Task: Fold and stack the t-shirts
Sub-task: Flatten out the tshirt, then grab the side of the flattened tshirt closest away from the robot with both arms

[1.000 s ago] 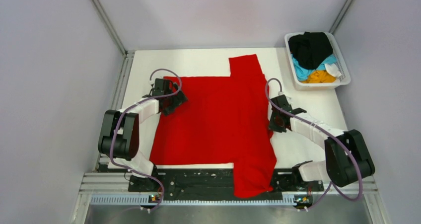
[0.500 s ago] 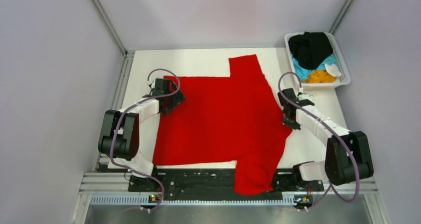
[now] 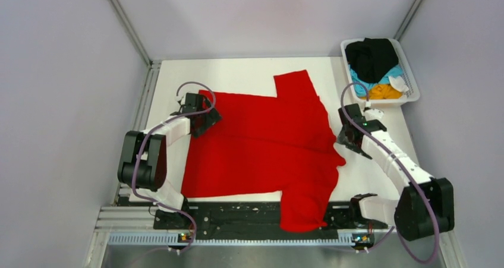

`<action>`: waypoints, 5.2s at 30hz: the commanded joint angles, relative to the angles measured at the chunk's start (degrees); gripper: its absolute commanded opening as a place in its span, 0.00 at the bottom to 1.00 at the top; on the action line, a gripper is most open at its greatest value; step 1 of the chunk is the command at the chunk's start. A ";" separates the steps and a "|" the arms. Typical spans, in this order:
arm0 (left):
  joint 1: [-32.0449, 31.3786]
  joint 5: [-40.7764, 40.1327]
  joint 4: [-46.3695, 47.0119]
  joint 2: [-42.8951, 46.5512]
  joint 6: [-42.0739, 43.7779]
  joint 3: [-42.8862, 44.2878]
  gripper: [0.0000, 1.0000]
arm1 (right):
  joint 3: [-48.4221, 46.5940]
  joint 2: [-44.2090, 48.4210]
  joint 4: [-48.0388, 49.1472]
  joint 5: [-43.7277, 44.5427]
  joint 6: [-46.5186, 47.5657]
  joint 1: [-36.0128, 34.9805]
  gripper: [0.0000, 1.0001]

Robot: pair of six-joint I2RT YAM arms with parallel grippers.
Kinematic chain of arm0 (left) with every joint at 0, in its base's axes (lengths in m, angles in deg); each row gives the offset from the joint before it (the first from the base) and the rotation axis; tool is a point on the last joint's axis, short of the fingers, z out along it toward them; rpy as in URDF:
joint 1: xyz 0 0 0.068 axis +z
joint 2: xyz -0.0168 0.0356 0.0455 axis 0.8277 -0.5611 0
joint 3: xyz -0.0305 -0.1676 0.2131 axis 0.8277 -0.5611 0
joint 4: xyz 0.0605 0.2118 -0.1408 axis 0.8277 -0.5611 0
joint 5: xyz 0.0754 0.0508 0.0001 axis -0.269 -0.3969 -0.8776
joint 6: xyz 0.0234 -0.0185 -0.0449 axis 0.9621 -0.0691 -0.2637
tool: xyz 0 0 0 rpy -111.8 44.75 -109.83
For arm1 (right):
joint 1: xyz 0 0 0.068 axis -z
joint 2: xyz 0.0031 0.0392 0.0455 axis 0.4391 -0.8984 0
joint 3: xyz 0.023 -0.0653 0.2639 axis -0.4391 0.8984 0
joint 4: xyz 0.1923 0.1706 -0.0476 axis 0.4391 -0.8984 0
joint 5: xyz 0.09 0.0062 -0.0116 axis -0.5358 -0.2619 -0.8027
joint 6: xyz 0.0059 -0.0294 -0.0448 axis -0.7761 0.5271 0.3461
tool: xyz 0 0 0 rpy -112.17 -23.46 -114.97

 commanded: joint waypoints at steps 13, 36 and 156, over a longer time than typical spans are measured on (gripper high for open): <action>0.78 9.22 -7.97 -13.22 4.87 22.18 0.99 | -18.23 -27.12 45.08 -37.20 17.62 0.42 0.88; 2.26 13.55 -6.71 -42.37 -7.04 52.06 0.99 | -68.90 -71.69 26.95 -32.80 15.13 9.67 0.86; -1.83 1.49 -21.77 14.90 -3.15 0.62 0.00 | -14.91 -4.40 26.57 -11.00 17.86 -16.75 0.00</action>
